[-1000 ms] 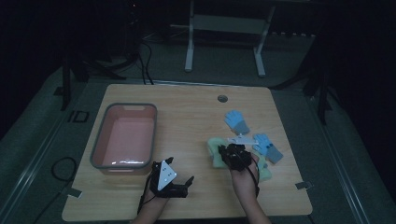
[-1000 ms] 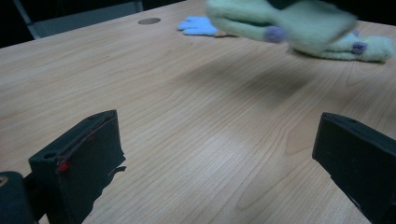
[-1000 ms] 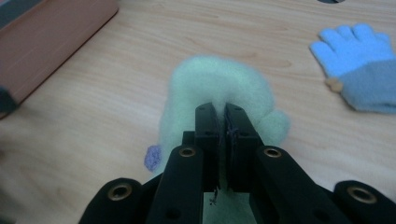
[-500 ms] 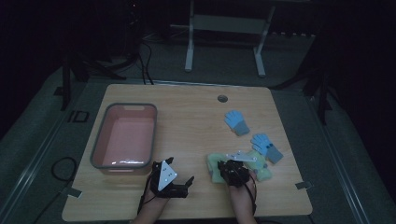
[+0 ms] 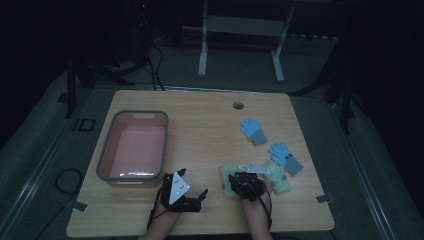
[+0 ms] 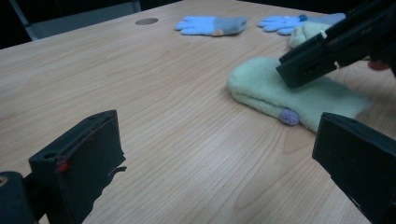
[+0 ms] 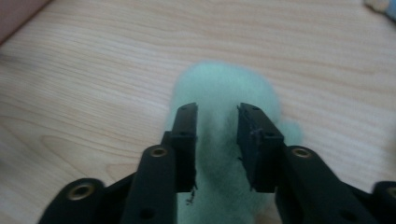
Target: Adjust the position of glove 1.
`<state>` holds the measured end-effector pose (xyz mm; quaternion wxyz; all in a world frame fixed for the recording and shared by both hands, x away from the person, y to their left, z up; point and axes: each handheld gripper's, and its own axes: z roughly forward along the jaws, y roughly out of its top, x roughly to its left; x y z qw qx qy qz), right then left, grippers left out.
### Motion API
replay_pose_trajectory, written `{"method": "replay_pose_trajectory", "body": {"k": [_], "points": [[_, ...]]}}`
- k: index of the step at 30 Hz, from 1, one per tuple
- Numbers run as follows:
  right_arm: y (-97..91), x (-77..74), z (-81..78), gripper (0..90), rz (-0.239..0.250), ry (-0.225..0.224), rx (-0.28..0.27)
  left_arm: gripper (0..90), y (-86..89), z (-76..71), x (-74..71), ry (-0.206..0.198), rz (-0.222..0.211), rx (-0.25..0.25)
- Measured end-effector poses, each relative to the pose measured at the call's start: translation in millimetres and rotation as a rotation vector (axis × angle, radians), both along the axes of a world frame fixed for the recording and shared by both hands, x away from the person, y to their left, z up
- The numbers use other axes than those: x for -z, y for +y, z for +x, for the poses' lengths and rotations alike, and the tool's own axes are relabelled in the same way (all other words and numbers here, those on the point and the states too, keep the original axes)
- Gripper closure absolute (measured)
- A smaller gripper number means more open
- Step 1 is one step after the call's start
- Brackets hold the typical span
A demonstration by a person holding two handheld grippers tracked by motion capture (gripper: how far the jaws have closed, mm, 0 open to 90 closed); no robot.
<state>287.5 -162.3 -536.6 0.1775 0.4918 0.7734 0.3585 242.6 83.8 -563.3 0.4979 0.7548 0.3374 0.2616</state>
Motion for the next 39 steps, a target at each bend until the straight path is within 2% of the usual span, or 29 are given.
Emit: {"method": "replay_pose_trajectory", "body": {"k": [2,7,14,16,20,24,28,30,32,35,39], "points": [[-4.0,-5.2,2.0,63.7,0.013,-0.007,-0.02,1.8,-0.1,0.0,0.0,0.0,0.001,0.0],[-18.5,-16.8,9.7,61.2,-0.005,-0.027,-0.036,1.7,-0.2,0.2,0.0,0.0,0.0,0.002],[-47.4,-30.9,21.5,61.1,-0.024,-0.056,-0.074,1.8,-0.1,0.0,0.1,-0.003,0.0,0.002],[-57.7,-36.0,24.3,60.8,-0.033,-0.063,-0.069,1.7,0.0,-0.2,0.1,-0.003,-0.001,0.001],[-79.2,-42.1,29.7,60.6,-0.026,-0.05,-0.045,1.7,0.2,0.1,0.1,-0.001,-0.002,0.001],[-96.2,-45.4,31.8,59.0,-0.018,-0.046,-0.067,1.7,0.2,0.2,0.1,0.0,-0.003,0.002],[-110.7,-47.3,32.0,55.1,-0.026,-0.064,-0.116,1.7,0.5,0.6,0.1,0.002,-0.006,0.003],[-117.3,-47.0,33.2,55.2,-0.048,-0.066,-0.126,1.7,0.6,0.6,0.0,0.003,-0.007,0.002],[-123.3,-46.0,34.6,56.3,-0.064,-0.066,-0.167,1.8,0.4,0.6,0.1,0.003,-0.006,0.002],[-131.2,-41.9,34.9,57.4,-0.081,-0.043,-0.203,1.7,0.3,0.8,0.1,0.004,-0.004,0.001],[-136.1,-27.9,32.1,57.6,-0.115,-0.024,-0.235,1.7,0.4,1.0,0.1,0.005,-0.005,0.0]]}}
